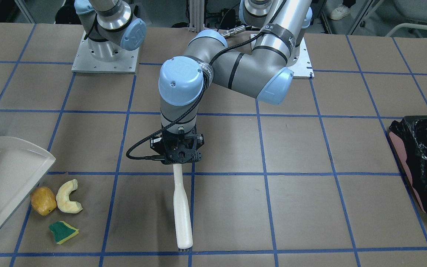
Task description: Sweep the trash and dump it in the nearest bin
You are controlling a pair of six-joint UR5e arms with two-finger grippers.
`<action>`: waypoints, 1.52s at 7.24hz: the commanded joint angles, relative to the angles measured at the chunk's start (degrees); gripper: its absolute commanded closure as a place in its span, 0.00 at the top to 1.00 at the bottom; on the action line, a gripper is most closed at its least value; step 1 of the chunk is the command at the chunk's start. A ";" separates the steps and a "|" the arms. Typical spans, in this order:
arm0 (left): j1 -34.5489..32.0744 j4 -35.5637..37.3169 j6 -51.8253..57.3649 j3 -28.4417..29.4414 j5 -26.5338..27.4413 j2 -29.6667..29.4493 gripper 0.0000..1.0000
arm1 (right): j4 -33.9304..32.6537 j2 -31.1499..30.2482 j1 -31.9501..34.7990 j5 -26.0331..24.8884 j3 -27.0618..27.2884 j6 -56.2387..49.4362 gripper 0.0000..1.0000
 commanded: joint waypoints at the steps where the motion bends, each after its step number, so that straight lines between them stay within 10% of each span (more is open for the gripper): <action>1: -0.44 0.24 -2.00 3.01 -1.23 -2.54 0.00 | -3.25 2.91 -1.90 0.33 -0.17 -4.62 0.21; 11: -8.43 0.50 -11.41 22.07 -2.37 -17.57 0.00 | -9.93 7.22 1.79 0.86 0.71 -2.42 0.20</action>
